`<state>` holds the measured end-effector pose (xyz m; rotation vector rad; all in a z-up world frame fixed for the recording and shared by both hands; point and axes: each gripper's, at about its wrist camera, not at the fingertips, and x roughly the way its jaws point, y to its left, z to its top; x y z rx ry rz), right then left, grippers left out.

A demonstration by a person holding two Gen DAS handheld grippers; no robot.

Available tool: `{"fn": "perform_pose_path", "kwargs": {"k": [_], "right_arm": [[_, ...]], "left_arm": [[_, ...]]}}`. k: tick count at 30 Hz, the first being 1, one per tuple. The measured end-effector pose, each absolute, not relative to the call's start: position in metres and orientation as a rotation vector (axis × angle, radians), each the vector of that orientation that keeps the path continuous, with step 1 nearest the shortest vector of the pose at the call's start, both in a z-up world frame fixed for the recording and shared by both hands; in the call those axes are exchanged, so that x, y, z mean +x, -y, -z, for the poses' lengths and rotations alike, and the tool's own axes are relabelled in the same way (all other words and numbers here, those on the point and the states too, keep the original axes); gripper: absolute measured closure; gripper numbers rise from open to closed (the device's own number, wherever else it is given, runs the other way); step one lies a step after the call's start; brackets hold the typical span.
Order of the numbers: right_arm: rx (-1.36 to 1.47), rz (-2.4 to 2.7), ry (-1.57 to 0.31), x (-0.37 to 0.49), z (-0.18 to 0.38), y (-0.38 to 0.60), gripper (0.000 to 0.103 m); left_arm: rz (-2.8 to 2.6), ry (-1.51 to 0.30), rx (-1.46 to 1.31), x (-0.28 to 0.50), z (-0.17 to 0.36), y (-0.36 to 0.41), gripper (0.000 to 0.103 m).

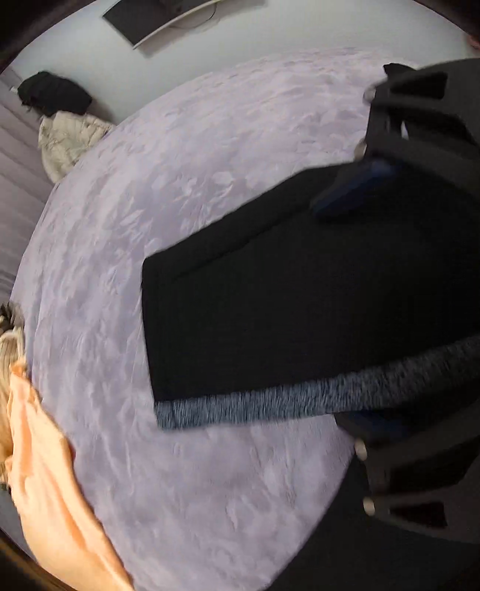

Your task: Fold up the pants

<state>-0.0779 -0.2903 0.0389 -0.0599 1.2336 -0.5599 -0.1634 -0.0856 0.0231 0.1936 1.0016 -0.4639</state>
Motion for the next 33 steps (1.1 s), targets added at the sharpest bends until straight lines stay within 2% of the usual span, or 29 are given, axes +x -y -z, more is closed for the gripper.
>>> {"fn": "perform_pose_path", "kwargs": {"k": [1,2,3,7,9,11,12,16,17,18,19,20,21,23,24,25,26,27,29,33], "right_arm": [[0.01,0.55,-1.237,-0.084,-0.046,0.299,0.066],[0.078,0.542,-1.207,-0.096,-0.058,0.309,0.086],[0.122,0.552,-1.155,-0.113,-0.075,0.318,0.091],[0.294,0.706,-0.914,-0.224,-0.14,0.358,0.091],[0.419,0.725,-0.862,-0.288,-0.144,0.379,0.087],[0.515,0.694,-0.86,-0.327,-0.124,0.396,0.086],[0.529,0.695,-0.866,-0.344,-0.111,0.401,0.081],[0.643,0.578,-0.887,-0.367,-0.077,0.421,0.071],[0.657,0.562,-0.863,-0.372,-0.079,0.425,0.063],[0.657,0.567,-0.84,-0.376,-0.083,0.43,0.043],[0.649,0.583,-0.811,-0.38,-0.088,0.434,0.03],[0.639,0.595,-0.766,-0.385,-0.094,0.438,0.008],[0.639,0.593,-0.71,-0.392,-0.098,0.443,0.001],[0.693,0.545,-0.653,-0.399,-0.099,0.463,0.001],[0.728,0.539,-0.662,-0.399,-0.097,0.471,0.009],[0.745,0.549,-0.669,-0.401,-0.096,0.477,0.026],[0.731,0.549,-0.685,-0.399,-0.098,0.479,0.085],[0.723,0.538,-0.72,-0.397,-0.102,0.482,0.096],[0.73,0.495,-0.672,-0.406,-0.126,0.477,0.096],[0.517,0.501,-0.627,-0.417,-0.203,0.438,0.096]], "left_arm": [[0.463,-1.007,0.193,-0.163,-0.023,0.086,0.001],[0.462,-1.014,0.193,-0.162,-0.024,0.086,0.001],[0.459,-1.023,0.193,-0.161,-0.026,0.086,0.001],[0.499,-1.01,0.19,-0.163,-0.043,0.089,0.001],[0.544,-0.983,0.21,-0.169,-0.051,0.096,0.001],[0.596,-0.979,0.235,-0.172,-0.051,0.107,0.001],[0.616,-0.991,0.248,-0.171,-0.047,0.113,0.001],[0.582,-1.028,0.289,-0.166,-0.03,0.129,0.001],[0.579,-1.027,0.293,-0.166,-0.03,0.13,0.001],[0.579,-1.029,0.292,-0.165,-0.031,0.13,0.001],[0.578,-1.033,0.286,-0.164,-0.031,0.129,0.001],[0.571,-1.037,0.279,-0.163,-0.031,0.127,0.001],[0.566,-1.038,0.274,-0.162,-0.03,0.127,0.001],[0.559,-1.033,0.274,-0.165,-0.026,0.125,0.001],[0.553,-1.031,0.28,-0.168,-0.026,0.124,0.001],[0.546,-1.031,0.284,-0.167,-0.026,0.125,0.001],[0.54,-1.033,0.287,-0.167,-0.027,0.128,0.001],[0.532,-1.036,0.288,-0.167,-0.031,0.129,0.001],[0.536,-1.023,0.281,-0.17,-0.042,0.129,0.001],[0.595,-0.96,0.279,-0.183,-0.068,0.128,0.001]]}}
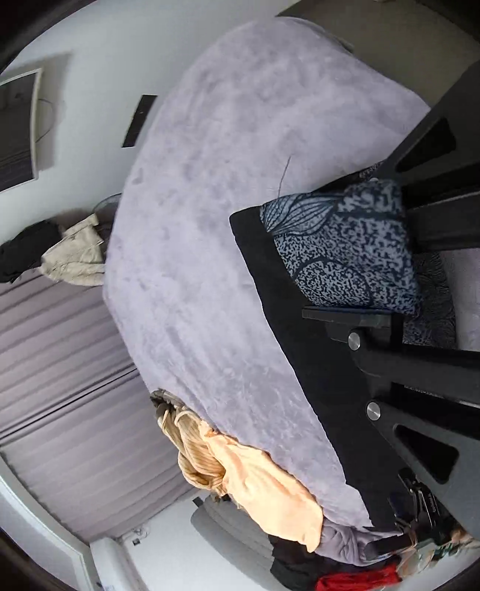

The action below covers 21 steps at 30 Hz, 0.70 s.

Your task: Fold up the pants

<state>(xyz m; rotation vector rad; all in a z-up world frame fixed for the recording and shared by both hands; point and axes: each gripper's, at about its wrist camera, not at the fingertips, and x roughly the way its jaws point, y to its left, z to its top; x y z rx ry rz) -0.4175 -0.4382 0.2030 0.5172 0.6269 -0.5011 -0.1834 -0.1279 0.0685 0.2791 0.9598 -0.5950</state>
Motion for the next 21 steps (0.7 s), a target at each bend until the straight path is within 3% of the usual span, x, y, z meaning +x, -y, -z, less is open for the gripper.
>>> {"fn": "perform_pose_path", "kwargs": {"k": [4,8,11,13,14,16,17,18,21], "right_arm": [[0.442,0.527,-0.697,-0.418,-0.208,0.433,0.095],[0.548,0.574,-0.845,-0.421,-0.128,0.467,0.094],[0.474,0.584,-0.933,-0.405,-0.078,0.475,0.088],[0.486,0.585,-0.916,-0.408,-0.083,0.476,0.078],[0.485,0.596,-0.914,-0.41,-0.092,0.478,0.068],[0.447,0.672,-0.878,-0.419,-0.113,0.483,0.042],[0.407,0.754,-0.849,-0.43,-0.125,0.485,0.021],[0.378,0.797,-0.814,-0.439,-0.136,0.485,0.016],[0.305,0.771,-0.774,-0.454,-0.157,0.468,0.016]], "left_arm": [[0.626,-0.957,0.32,-0.187,-0.069,0.133,0.001],[0.632,-1.034,0.339,-0.185,-0.045,0.138,0.001],[0.611,-1.057,0.352,-0.183,-0.035,0.14,0.001],[0.596,-1.038,0.369,-0.187,-0.043,0.141,0.001],[0.595,-1.018,0.37,-0.19,-0.047,0.14,0.001],[0.601,-0.991,0.376,-0.196,-0.052,0.142,0.001],[0.604,-0.99,0.38,-0.197,-0.052,0.143,0.001],[0.614,-0.989,0.383,-0.201,-0.053,0.146,0.001],[0.663,-0.983,0.402,-0.215,-0.053,0.159,0.001]]}}
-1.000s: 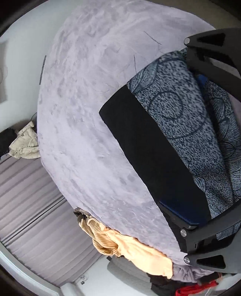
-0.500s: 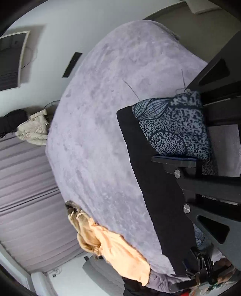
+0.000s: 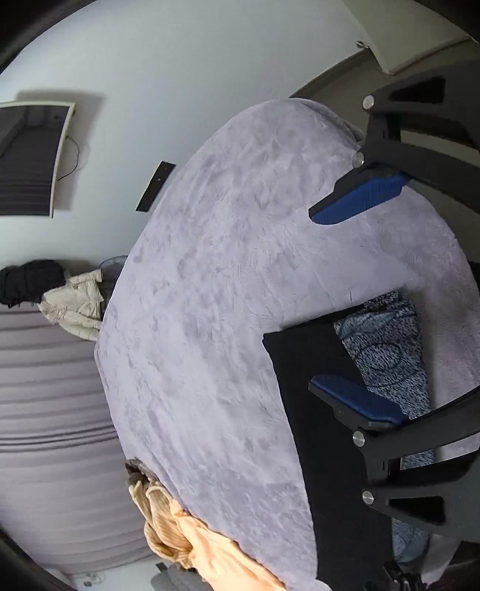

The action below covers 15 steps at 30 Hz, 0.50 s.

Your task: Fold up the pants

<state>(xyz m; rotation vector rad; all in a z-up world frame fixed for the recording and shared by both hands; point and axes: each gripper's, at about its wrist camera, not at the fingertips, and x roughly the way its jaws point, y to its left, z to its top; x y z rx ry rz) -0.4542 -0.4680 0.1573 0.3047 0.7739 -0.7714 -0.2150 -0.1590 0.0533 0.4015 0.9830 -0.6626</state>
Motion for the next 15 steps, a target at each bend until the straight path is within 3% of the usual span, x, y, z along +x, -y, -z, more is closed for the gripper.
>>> {"fn": "perform_pose_path", "kwargs": {"k": [5,11,15], "right_arm": [[0.191,0.557,-0.843,-0.425,-0.137,0.425,0.017],[0.189,0.508,-0.938,-0.36,-0.075,0.449,0.026],[0.168,0.498,-0.941,-0.341,-0.089,0.45,0.025]], "left_arm": [[0.758,-0.908,0.469,-0.236,-0.055,0.187,0.001],[0.701,-1.029,0.381,-0.198,-0.031,0.2,0.001],[0.664,-1.01,0.4,-0.196,-0.044,0.197,0.001]]}}
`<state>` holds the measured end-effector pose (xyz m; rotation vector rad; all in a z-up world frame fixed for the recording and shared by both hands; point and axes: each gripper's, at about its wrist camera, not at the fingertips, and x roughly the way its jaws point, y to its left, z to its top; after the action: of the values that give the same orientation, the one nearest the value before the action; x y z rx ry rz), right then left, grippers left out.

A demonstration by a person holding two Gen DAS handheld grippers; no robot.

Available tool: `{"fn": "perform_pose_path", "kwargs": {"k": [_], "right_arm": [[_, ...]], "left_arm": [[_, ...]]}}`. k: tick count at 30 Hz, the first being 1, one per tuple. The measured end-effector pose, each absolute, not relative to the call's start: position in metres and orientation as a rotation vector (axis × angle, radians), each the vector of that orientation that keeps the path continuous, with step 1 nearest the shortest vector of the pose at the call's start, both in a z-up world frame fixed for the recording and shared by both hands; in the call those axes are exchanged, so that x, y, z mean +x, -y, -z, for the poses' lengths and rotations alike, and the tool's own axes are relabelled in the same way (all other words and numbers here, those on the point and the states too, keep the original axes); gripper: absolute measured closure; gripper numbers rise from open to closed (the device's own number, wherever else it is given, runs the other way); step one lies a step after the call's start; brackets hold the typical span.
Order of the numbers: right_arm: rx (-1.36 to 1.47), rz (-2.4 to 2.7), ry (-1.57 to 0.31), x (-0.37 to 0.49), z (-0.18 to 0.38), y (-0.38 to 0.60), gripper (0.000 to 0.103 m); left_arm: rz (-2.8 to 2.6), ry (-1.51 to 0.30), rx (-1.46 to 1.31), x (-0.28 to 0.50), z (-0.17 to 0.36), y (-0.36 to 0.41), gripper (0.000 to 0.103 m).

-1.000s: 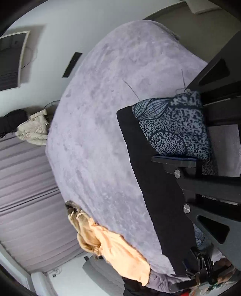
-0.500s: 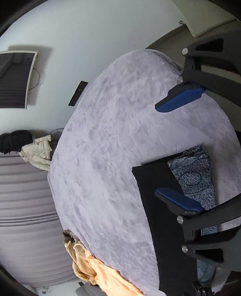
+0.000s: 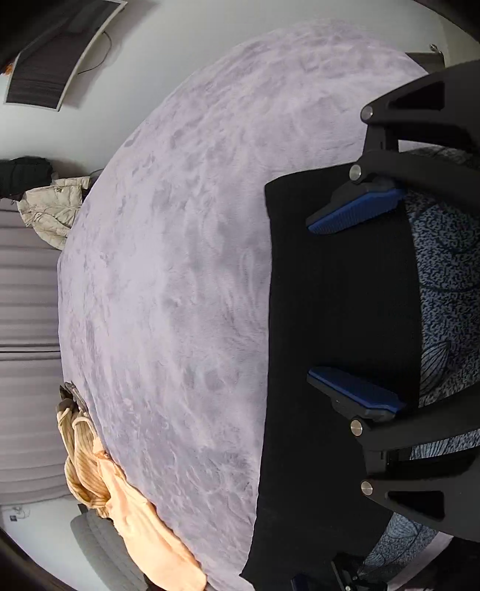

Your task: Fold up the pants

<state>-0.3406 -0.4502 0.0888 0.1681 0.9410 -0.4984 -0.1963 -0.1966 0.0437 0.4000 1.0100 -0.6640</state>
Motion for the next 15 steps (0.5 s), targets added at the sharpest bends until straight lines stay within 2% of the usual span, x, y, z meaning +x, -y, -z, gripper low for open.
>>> {"fn": "perform_pose_path", "kwargs": {"k": [2,5,9,12,15], "right_arm": [[0.14,0.454,-0.911,-0.341,-0.107,0.428,0.025],[0.084,0.31,-0.864,-0.34,-0.123,0.375,0.019],[0.019,0.217,-0.929,-0.327,-0.098,0.329,0.019],[0.037,0.184,-0.991,-0.326,-0.072,0.326,0.018],[0.022,0.218,-0.981,-0.339,-0.07,0.341,0.014]], "left_arm": [[0.681,-0.996,0.397,-0.203,-0.051,0.191,0.001],[0.716,-0.982,0.405,-0.216,-0.057,0.19,0.001],[0.734,-0.973,0.436,-0.218,-0.056,0.205,0.001],[0.673,-1.037,0.486,-0.208,-0.032,0.213,0.0],[0.663,-1.033,0.454,-0.202,-0.034,0.204,0.0]]}}
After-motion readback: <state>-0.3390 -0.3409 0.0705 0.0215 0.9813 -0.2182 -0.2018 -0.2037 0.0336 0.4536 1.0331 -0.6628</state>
